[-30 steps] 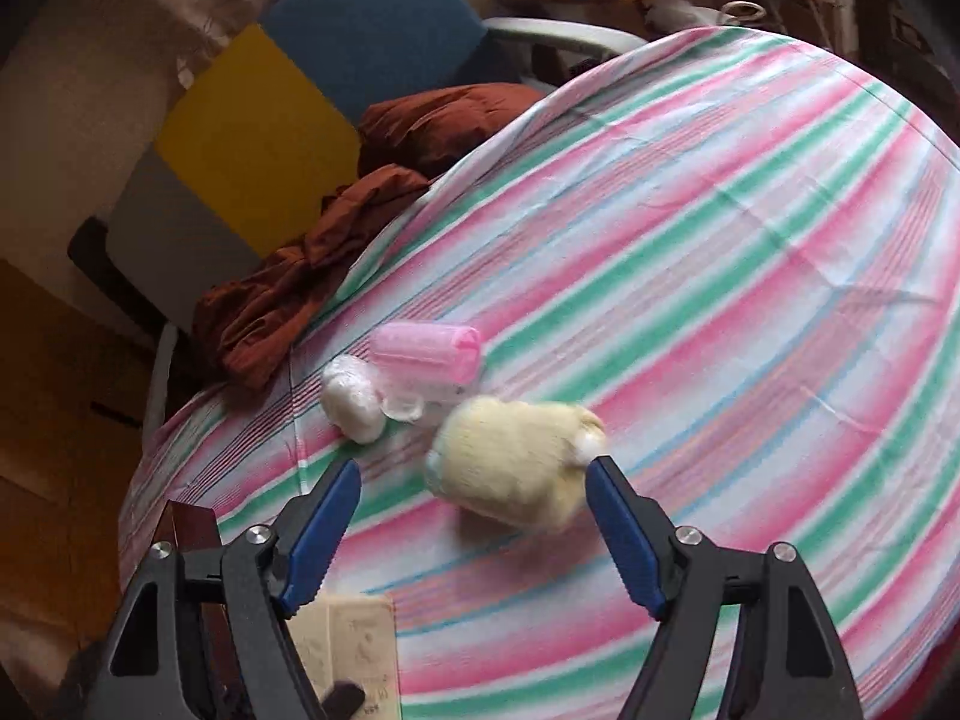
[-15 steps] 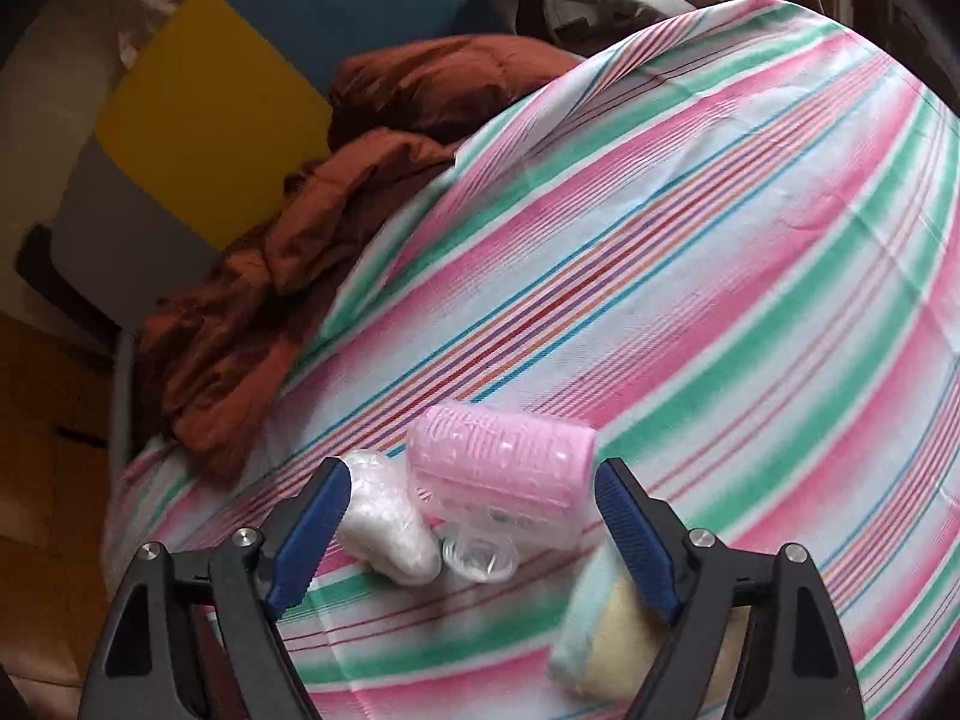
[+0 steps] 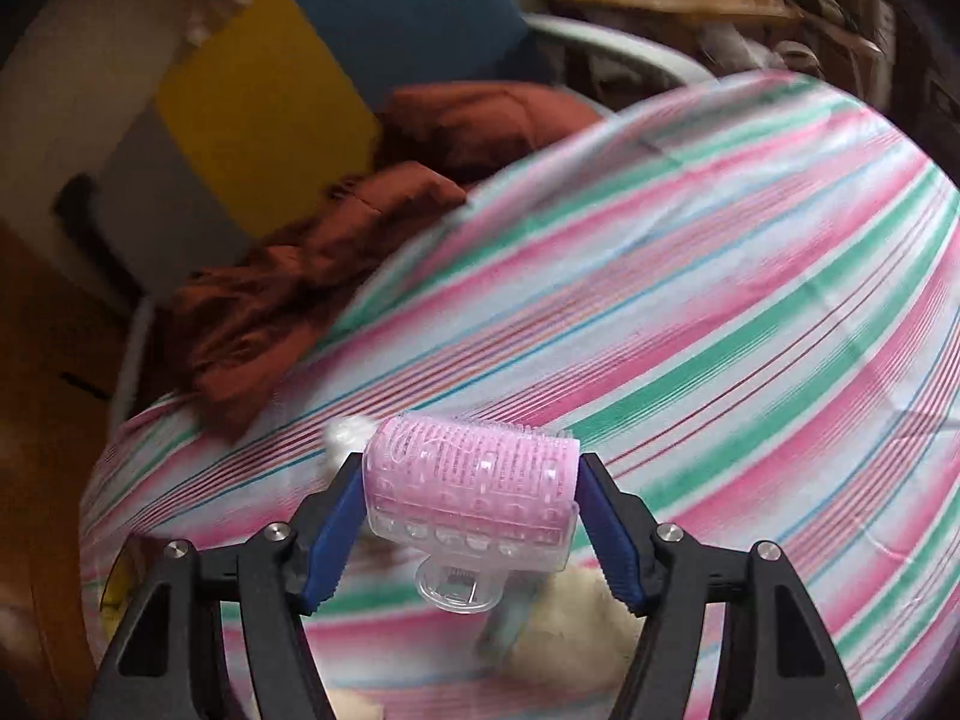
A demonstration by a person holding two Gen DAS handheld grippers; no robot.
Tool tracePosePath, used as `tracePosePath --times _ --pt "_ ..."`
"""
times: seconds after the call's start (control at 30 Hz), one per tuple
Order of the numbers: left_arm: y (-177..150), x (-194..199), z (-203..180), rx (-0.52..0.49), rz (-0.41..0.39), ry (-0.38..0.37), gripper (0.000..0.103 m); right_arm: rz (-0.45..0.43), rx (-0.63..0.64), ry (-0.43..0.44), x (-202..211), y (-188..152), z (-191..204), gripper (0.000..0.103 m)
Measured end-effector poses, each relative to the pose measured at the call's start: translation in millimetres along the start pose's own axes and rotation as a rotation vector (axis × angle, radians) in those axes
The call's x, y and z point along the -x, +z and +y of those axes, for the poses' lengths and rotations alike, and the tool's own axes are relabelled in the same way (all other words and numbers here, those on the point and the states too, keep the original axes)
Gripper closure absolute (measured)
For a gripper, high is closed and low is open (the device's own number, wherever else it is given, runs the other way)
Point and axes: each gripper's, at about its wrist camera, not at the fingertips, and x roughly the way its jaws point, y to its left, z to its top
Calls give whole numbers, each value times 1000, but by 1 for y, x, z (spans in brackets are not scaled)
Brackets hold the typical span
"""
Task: Organize objects
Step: 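Carry the white box and pink roller over the gold tray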
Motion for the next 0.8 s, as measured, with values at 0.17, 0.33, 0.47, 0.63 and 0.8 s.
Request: tracePosePath --times 0.17,0.33,0.47,0.63,0.8 --pt "-2 4 -5 -25 -17 32 52 -69 54 105 47 -32 0 34" --pt "-5 23 -10 -62 -64 57 52 -112 91 161 66 -60 1 34" --pt "-8 49 -13 -78 -123 81 51 -98 91 188 66 -66 3 34" --pt "-10 82 -11 -72 -215 108 51 -70 193 166 58 -75 23 34" --pt "-14 111 -3 -61 -285 136 51 -73 294 156 55 -85 41 34"
